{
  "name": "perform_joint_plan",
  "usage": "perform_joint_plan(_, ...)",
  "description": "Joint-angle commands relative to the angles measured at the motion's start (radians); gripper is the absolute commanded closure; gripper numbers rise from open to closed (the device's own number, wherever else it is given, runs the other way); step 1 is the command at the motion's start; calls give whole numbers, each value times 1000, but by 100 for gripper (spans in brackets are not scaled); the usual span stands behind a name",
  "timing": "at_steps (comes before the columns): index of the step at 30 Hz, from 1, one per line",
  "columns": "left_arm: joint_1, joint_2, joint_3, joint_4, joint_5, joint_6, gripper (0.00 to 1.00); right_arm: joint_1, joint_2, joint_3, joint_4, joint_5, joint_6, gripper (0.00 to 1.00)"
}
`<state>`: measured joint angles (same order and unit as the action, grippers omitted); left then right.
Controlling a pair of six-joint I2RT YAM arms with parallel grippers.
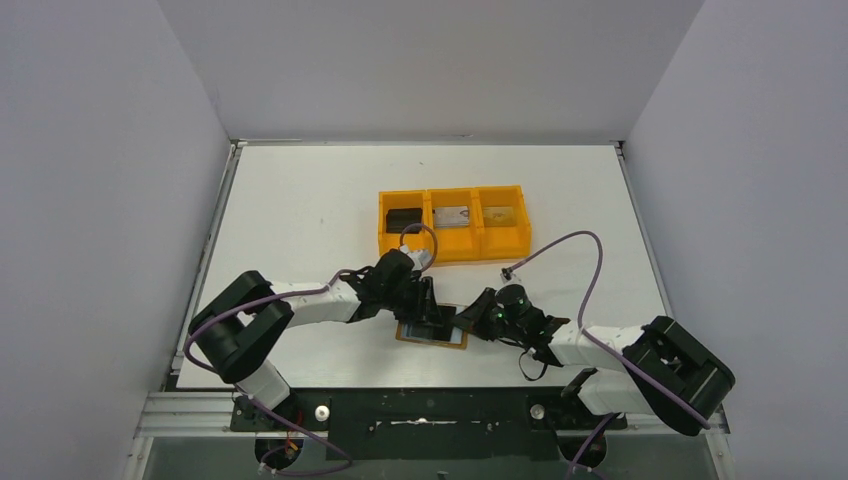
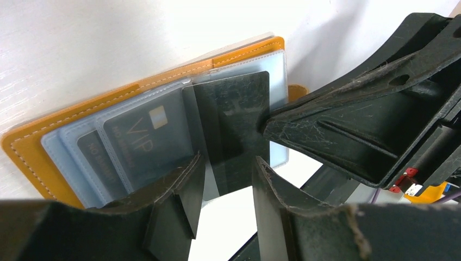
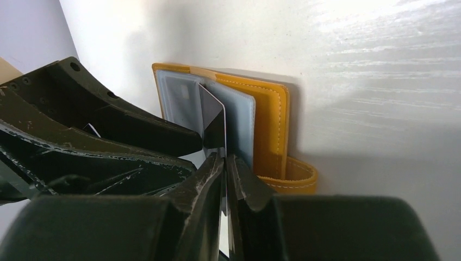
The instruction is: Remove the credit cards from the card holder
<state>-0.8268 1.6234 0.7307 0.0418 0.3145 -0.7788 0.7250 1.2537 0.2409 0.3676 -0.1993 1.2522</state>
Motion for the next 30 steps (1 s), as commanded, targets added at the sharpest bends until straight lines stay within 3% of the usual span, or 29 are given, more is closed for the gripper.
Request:
perform_joint_plan(1, -15, 43, -27, -21, -42, 13, 64, -7, 33, 0, 126, -15, 26, 90)
perform_joint_plan(11, -15, 32, -35, -24, -54, 10, 69, -5, 39, 8, 131, -21, 25, 90)
perform_joint_plan(14, -14, 33, -35, -18, -49, 9, 70, -4, 54, 15, 156, -45, 24, 82)
perform_joint_plan(17, -15, 33, -34, -14, -49, 7, 70, 0, 90, 27, 177, -59, 23, 80)
perform_joint_plan(21, -15, 28, -32, -29, -57, 10, 71, 1, 101, 28, 171, -46, 24, 91)
perform_joint_plan(24, -12, 10, -35, -39, -71, 13, 72, 0, 58, 32, 107, -18, 13, 100)
perform_joint_plan(30, 16, -80, -9, -96, -123, 23, 65, -26, -129, 109, -261, 67, -120, 100)
